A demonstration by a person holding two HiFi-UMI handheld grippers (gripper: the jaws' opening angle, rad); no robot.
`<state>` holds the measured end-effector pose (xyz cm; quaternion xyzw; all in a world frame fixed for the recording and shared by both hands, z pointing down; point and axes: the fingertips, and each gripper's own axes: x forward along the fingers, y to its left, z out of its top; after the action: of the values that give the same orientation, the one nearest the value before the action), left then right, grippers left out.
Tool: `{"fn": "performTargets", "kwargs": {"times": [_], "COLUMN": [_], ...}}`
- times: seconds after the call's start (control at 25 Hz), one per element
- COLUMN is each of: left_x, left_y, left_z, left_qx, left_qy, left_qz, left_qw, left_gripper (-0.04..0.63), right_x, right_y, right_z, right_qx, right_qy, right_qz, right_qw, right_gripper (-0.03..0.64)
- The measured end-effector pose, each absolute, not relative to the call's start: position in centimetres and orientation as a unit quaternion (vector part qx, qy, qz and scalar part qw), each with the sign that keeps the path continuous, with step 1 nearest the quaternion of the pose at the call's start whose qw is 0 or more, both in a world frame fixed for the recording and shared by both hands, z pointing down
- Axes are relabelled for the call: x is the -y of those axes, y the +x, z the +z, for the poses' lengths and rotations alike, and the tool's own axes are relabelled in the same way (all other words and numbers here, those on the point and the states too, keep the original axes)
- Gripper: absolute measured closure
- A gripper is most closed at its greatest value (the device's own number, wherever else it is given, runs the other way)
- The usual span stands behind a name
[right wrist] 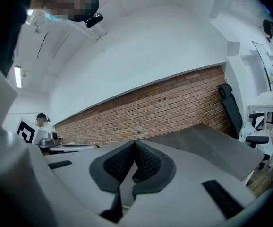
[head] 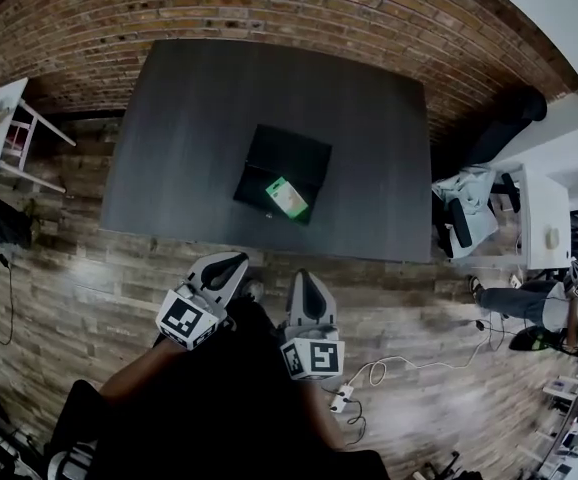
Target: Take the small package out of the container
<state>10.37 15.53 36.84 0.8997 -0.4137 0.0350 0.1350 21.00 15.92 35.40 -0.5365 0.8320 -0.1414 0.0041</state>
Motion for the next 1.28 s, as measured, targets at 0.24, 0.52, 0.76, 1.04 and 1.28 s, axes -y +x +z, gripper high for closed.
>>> {"fn": "performTargets", "kwargs": {"times": [0.24,0.52,0.76,1.04,1.28], "left_x": [-14.5,-12.4,-10.5,-7.5,-4.6], "left_y": [11.2,11.7,11.7,11.3,11.0], "left_z": [37.3,37.3,37.6,38.2,38.6], "left_qx": [0.418,0.42,0.415,0.408,0.403], "left_qy": [0.898,0.898,0.901,0.903,0.905], "left_qz": [0.046,0.044,0.041,0.043,0.042], "left_qw": [0.132,0.122,0.124,0.129,0.132], "left_gripper": [0.561,0.561,0.561,0.561,0.561], "right_x": [-14.5,-12.8,-11.1,-8.6,-6.4], "right_y": [22.0,22.4,22.0,20.9,20.0], "right_z": [35.6,36.2,36.8,37.6,38.6], "right_qx": [-0.835,-0.839,-0.84,-0.842,-0.845], "right_qy": [-0.531,-0.525,-0.524,-0.519,-0.511], "right_qz": [-0.143,-0.145,-0.138,-0.14,-0.145], "right_qw": [-0.001,-0.011,-0.022,-0.036,-0.062], "right_gripper": [0.592,0.592,0.592,0.592,0.592]}}
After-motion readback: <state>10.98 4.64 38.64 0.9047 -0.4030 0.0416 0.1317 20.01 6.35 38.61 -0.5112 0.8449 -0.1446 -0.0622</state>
